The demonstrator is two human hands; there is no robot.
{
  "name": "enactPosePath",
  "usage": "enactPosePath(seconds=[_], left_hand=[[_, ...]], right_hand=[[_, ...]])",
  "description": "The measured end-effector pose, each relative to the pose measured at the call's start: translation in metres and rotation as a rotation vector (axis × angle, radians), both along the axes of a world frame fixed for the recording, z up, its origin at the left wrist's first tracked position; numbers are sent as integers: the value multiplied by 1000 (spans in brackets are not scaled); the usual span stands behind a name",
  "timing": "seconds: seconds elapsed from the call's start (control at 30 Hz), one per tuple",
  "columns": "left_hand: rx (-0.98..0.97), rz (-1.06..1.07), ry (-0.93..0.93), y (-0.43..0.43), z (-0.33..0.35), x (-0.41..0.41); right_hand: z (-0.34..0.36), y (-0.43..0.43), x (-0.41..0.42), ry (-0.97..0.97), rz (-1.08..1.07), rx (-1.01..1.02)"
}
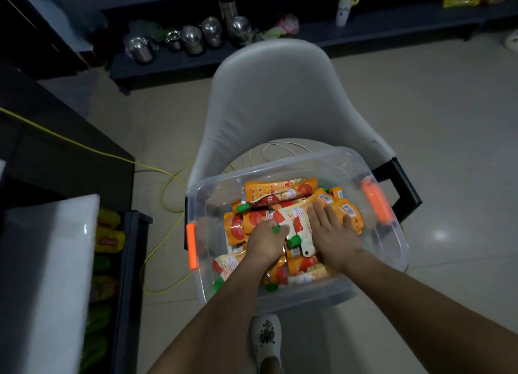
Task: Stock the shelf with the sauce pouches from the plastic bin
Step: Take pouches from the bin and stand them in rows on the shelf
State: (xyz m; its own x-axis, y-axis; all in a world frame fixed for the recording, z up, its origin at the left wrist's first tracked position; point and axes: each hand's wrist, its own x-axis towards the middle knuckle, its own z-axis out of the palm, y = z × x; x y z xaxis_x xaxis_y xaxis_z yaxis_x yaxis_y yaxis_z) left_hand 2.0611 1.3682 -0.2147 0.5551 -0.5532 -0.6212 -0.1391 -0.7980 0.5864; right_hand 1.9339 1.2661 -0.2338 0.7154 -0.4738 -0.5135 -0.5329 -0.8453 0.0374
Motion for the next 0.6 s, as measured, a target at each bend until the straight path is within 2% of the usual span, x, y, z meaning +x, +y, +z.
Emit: enactPosePath(seconds=[0.1,0.27,0.47,0.6], left_hand=[[-179,128,65,1,12,-14],[-491,327,280,10,53,-24],[-639,709,524,15,86,-23],[-654,857,607,24,112,-20]], right_hand=[[8,2,-7,-55,1,26],[39,8,-13,-463,52,103],[84,19,1,-651,66,233],[110,32,3,-645,128,245]])
